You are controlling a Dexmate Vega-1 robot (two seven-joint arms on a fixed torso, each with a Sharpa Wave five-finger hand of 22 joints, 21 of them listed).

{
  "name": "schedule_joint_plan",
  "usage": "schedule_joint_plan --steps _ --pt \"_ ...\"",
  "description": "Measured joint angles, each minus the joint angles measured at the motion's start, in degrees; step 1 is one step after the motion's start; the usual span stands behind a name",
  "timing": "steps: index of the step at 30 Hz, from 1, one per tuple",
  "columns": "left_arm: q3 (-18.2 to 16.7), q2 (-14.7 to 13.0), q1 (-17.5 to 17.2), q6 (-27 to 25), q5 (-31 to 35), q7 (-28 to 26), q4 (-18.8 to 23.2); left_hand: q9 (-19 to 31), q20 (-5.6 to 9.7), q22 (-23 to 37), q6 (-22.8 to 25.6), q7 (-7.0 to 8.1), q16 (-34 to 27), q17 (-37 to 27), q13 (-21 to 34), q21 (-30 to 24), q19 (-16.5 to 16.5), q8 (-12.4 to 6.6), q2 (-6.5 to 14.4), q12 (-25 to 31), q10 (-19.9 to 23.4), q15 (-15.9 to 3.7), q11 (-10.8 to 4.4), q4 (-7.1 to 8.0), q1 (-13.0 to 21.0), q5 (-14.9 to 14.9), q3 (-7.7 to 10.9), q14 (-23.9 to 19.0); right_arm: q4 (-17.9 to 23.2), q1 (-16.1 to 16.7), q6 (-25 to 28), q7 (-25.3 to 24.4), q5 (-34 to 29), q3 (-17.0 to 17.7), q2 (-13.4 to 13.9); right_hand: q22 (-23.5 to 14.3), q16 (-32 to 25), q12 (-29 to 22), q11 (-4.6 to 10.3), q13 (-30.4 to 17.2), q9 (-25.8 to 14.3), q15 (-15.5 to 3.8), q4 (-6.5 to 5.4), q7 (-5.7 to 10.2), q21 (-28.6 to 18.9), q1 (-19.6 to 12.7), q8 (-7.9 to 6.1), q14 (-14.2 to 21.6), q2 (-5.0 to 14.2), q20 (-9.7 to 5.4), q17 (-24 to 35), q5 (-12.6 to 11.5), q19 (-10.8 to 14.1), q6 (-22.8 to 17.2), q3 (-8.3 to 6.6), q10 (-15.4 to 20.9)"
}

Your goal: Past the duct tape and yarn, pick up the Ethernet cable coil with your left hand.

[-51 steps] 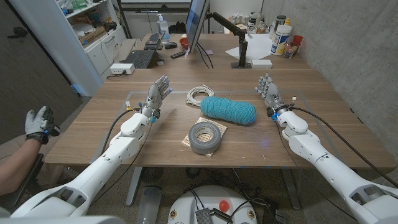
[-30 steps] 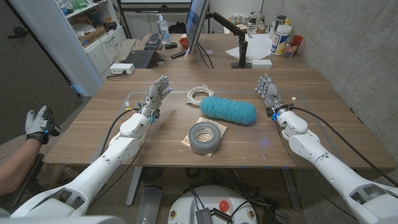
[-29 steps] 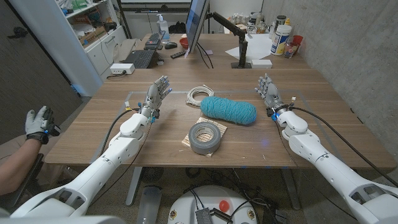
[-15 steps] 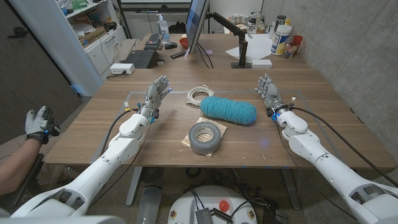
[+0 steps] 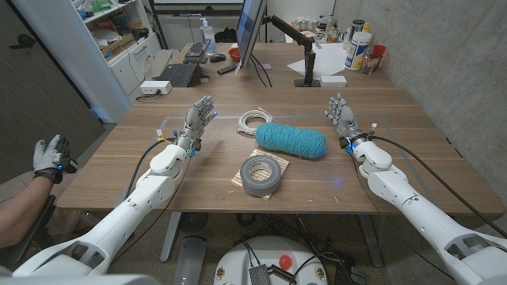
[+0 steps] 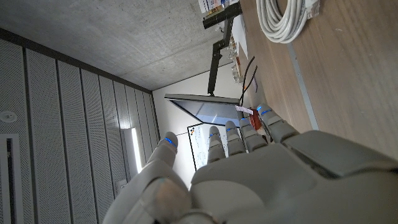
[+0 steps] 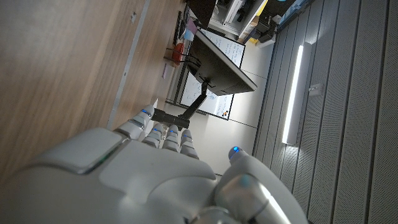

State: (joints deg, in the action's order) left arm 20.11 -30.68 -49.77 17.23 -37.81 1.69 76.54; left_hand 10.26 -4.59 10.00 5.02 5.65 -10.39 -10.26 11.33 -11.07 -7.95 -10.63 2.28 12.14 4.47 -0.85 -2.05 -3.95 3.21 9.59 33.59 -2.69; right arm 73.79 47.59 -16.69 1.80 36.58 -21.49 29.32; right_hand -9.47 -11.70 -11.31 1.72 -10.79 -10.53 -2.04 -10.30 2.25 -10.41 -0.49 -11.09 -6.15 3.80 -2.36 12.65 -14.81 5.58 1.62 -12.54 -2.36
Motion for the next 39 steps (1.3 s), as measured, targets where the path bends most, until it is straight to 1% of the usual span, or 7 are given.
schedule_joint_plan --steps 10,11,13,20,31,34,39 --pt "-0.1 -1.1 0.0 -0.9 0.7 0.4 0.3 0.0 0.31 0.0 0.0 0.0 0.0 0.0 0.0 0.0 0.3 0.0 0.0 0.0 0.0 0.0 0.0 -0.03 0.0 0.0 -0.05 0.0 -0.4 -0.1 0.0 -0.3 -0.2 0.0 -0.1 0.0 0.0 0.0 -0.31 0.0 0.0 0.0 0.02 -0.21 0.0 0.0 0.0 0.0 0.0 0.0 0.0 0.0 0.0 -0.2 0.02 0.3" --pt "-0.1 -1.9 0.2 -1.0 0.9 0.5 0.6 0.0 0.31 0.0 0.0 0.0 0.0 0.0 0.0 0.0 0.3 0.0 0.0 0.0 0.0 -0.02 0.0 -0.18 0.0 0.0 -0.19 0.0 -0.5 -0.2 0.0 -0.3 -0.3 0.0 -0.1 0.0 0.0 0.0 -0.31 0.0 0.0 0.0 0.02 -0.21 0.0 0.0 0.0 0.0 0.0 0.0 0.0 0.0 0.0 -0.2 0.02 0.3" --pt "-0.1 -2.4 0.2 -1.2 1.1 0.6 1.0 0.0 0.71 0.0 0.0 0.0 0.0 0.0 0.0 0.0 0.7 0.0 -0.3 0.0 0.0 -0.17 0.0 -0.33 0.3 0.0 -0.34 0.6 -0.6 -0.3 0.0 -0.4 -0.3 0.0 -0.1 0.0 0.0 0.0 -0.31 0.0 0.0 0.0 0.02 -0.21 0.0 0.0 0.0 0.0 0.0 0.0 0.0 0.0 0.0 -0.2 0.02 0.3" --pt "-0.1 -3.3 0.5 -1.3 1.6 1.6 1.2 0.0 0.81 0.0 0.2 -0.22 0.2 0.0 0.0 0.3 1.2 0.0 -0.8 0.0 0.0 -0.49 0.0 -0.56 0.1 0.0 -0.57 1.1 -0.8 -0.4 -0.1 -0.5 -0.3 0.0 -0.2 0.0 0.0 0.0 -0.31 0.0 0.0 0.0 0.02 -0.21 0.0 0.0 0.0 0.0 0.0 0.0 0.0 0.0 0.0 -0.2 0.02 0.3" --pt "-0.3 -4.9 0.7 -1.3 2.0 2.8 2.0 0.0 0.81 0.0 0.2 -0.22 0.2 0.0 0.0 0.3 1.2 0.0 -1.1 0.0 0.0 -0.19 0.0 -0.8 -0.2 0.0 -0.82 1.5 -0.9 -0.4 -0.2 -0.7 -0.2 0.1 -0.3 0.0 0.0 0.0 -0.31 0.0 0.0 0.0 0.03 0.1 0.0 0.0 0.0 0.0 0.0 0.0 0.0 0.0 0.0 -0.5 0.03 0.3" --pt "-0.3 -5.5 0.8 -1.5 2.0 3.2 2.4 0.0 1.12 0.0 0.2 -0.22 0.2 0.0 0.0 0.3 1.6 0.0 -1.3 0.0 0.0 -0.19 0.0 -0.8 0.1 0.0 -0.82 1.5 -1.0 -0.4 -0.2 -0.7 -0.2 0.2 -0.3 0.0 0.0 0.0 -0.31 0.0 0.0 0.0 0.03 0.1 0.0 0.0 0.0 0.0 0.0 0.01 0.0 0.0 0.0 -0.5 0.03 0.3" --pt "-0.3 -6.7 0.9 -2.0 2.6 3.7 3.3 0.0 1.12 0.0 0.2 -0.22 0.2 0.0 0.0 0.3 1.5 0.0 -1.4 0.0 0.0 -0.49 0.0 -0.97 0.1 0.0 -0.99 1.8 -1.0 -0.5 -0.2 -0.9 -0.2 0.2 -0.3 0.0 0.0 0.0 -0.31 0.0 0.0 0.0 0.03 0.1 0.0 0.0 0.0 0.0 0.0 0.44 -0.1 0.0 -0.4 -0.5 0.03 0.3"
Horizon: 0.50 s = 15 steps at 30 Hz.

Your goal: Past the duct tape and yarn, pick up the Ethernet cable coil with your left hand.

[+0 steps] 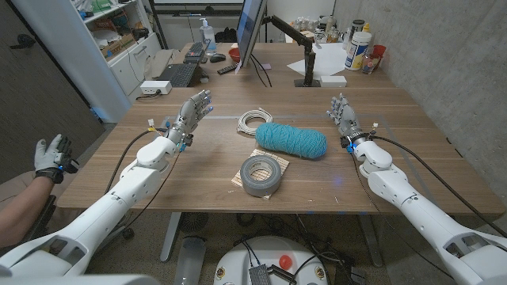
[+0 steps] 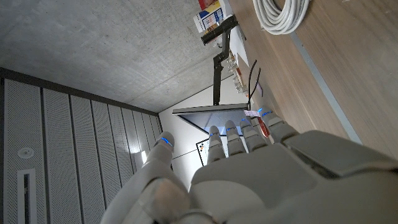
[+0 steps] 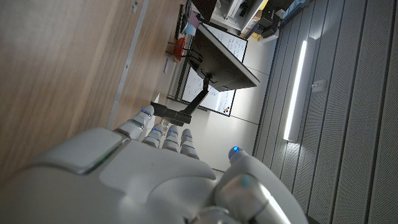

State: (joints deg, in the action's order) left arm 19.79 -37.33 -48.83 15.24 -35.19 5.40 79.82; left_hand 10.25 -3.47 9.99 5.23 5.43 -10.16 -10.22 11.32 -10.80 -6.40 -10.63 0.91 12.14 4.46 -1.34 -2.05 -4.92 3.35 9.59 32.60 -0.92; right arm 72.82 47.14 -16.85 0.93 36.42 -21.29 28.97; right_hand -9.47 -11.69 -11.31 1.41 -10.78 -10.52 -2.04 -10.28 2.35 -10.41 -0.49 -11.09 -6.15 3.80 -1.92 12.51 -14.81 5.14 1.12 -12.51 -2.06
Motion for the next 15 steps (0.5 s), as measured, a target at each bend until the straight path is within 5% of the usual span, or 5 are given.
schedule_joint_plan --steps 15 --pt "0.7 -3.8 1.0 -2.0 3.6 0.4 2.0 0.0 0.29 0.0 0.0 0.0 0.0 0.1 0.0 0.0 0.9 0.0 -0.3 0.0 -0.5 0.01 -0.52 -0.47 0.3 0.0 -0.13 0.6 0.3 0.1 0.1 -0.8 -0.2 0.2 0.1 0.0 0.0 0.0 0.0 0.0 0.0 -0.22 0.0 0.0 0.0 0.0 0.0 -0.2 0.0 0.19 0.0 0.0 -0.2 0.0 0.0 0.0"
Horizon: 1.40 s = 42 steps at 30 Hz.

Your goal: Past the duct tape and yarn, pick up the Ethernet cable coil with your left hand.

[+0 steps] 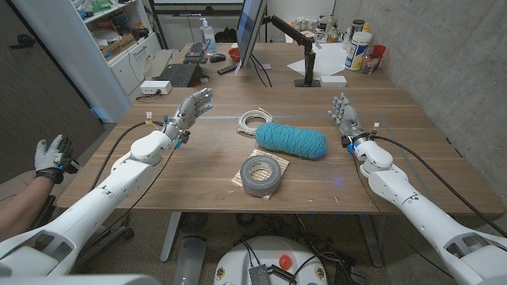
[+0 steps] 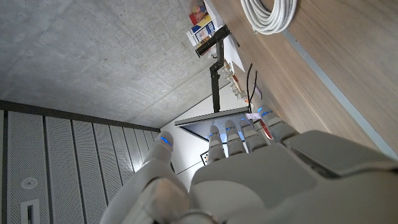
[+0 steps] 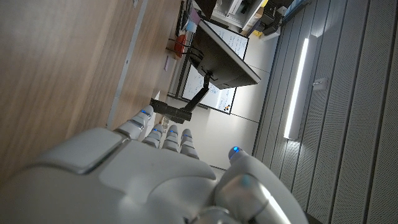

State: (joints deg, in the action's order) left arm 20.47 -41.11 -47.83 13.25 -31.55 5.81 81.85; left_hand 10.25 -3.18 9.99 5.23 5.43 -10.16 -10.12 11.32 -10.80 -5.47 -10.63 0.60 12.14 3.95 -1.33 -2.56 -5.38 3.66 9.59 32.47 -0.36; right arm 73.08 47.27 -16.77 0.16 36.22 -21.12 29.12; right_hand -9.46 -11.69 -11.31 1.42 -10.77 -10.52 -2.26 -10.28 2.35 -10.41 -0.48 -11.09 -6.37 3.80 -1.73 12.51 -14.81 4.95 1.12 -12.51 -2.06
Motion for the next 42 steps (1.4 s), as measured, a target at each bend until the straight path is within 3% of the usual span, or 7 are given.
schedule_joint_plan --steps 23,42 --pt "1.3 -2.3 2.6 1.9 3.9 2.2 -2.2 0.0 0.21 0.0 0.6 0.11 0.0 0.0 0.0 0.0 -0.2 0.0 -0.2 0.0 0.0 -0.25 0.0 -0.42 0.2 0.0 0.06 0.2 0.8 0.6 0.9 -1.2 -0.7 0.1 0.8 0.0 0.0 0.0 0.0 0.0 0.0 0.01 0.0 0.0 0.0 0.0 0.0 0.0 0.0 0.0 0.0 0.0 0.0 0.0 0.0 0.0" --pt "2.5 -3.8 3.3 2.5 13.2 -2.8 -1.1 0.0 0.74 -0.1 0.6 0.85 0.0 0.0 0.0 0.0 -0.8 -0.17 -0.7 0.0 0.8 -0.45 -0.4 -1.28 0.7 0.0 0.0 0.0 0.7 0.4 1.3 -1.5 -1.0 0.0 0.9 0.0 0.0 0.0 0.0 0.0 0.0 0.01 0.0 0.0 0.0 0.0 0.0 0.0 0.0 0.0 0.0 0.0 0.0 0.0 0.0 0.0"
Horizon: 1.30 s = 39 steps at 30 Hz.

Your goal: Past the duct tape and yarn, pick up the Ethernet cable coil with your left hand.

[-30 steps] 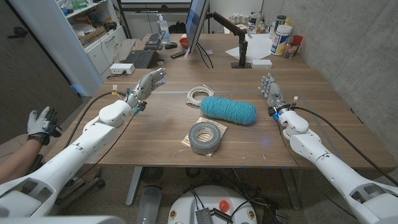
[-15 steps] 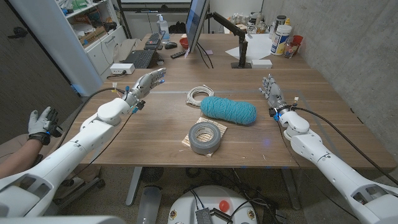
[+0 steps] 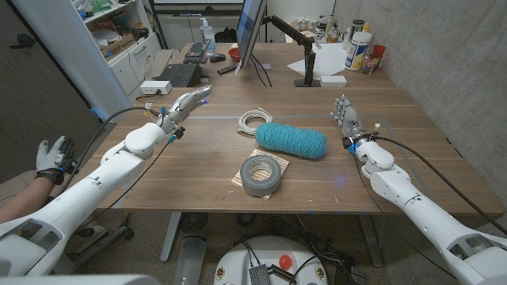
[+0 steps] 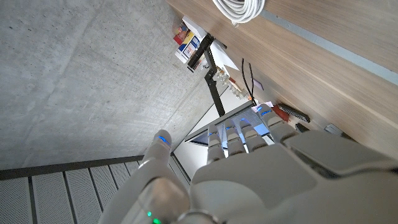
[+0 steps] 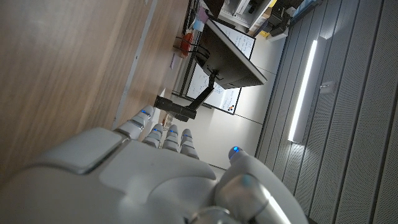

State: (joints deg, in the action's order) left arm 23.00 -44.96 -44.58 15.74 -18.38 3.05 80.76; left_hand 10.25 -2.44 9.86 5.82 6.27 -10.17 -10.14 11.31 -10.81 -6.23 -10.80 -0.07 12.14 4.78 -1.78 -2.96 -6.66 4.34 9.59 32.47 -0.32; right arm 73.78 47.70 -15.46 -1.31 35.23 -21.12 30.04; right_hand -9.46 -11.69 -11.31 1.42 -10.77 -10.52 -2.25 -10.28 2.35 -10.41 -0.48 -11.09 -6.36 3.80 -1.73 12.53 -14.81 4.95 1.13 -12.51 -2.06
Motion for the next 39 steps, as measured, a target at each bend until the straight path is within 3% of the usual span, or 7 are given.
schedule_joint_plan --steps 19,31,39 --pt "-0.2 -1.7 -1.7 -0.8 4.4 -4.0 4.0 0.0 0.3 0.0 0.2 -0.23 0.0 0.0 0.0 0.0 0.1 0.0 -0.1 0.0 0.4 0.0 -0.41 -0.47 0.5 0.0 0.0 0.0 -0.1 0.0 -0.5 -0.3 -0.2 0.0 0.0 0.0 0.0 0.0 -0.31 0.0 0.0 0.21 0.0 0.0 0.0 0.0 0.0 -0.2 0.0 0.0 0.0 0.0 0.0 0.0 0.0 -0.3" --pt "-0.3 -2.9 -2.3 -4.7 9.2 -7.3 7.0 0.0 0.29 0.0 0.2 -0.23 0.0 0.3 0.0 0.0 0.1 0.0 1.1 0.0 0.4 0.0 -0.41 -1.59 2.6 0.0 1.13 0.0 0.3 0.6 -1.3 -0.2 -0.2 0.3 -0.1 0.0 0.0 0.0 -0.3 0.1 0.0 0.2 0.0 -0.31 0.0 0.0 0.0 -0.2 0.0 0.0 0.0 0.0 0.0 -0.3 0.0 -0.3" --pt "-0.2 -3.8 -2.6 -6.6 11.1 -8.3 9.1 0.0 0.29 0.0 0.2 -0.23 0.0 0.3 -0.1 0.0 0.1 0.0 0.7 0.0 0.4 0.01 -0.4 -2.24 3.7 0.0 1.28 0.0 0.6 0.8 -1.5 -0.2 0.0 0.5 -0.1 0.0 0.0 0.0 -0.3 0.1 0.0 0.2 0.0 -0.31 0.0 0.0 0.0 -0.2 0.0 0.0 0.0 0.0 0.0 -0.3 0.0 -0.3"
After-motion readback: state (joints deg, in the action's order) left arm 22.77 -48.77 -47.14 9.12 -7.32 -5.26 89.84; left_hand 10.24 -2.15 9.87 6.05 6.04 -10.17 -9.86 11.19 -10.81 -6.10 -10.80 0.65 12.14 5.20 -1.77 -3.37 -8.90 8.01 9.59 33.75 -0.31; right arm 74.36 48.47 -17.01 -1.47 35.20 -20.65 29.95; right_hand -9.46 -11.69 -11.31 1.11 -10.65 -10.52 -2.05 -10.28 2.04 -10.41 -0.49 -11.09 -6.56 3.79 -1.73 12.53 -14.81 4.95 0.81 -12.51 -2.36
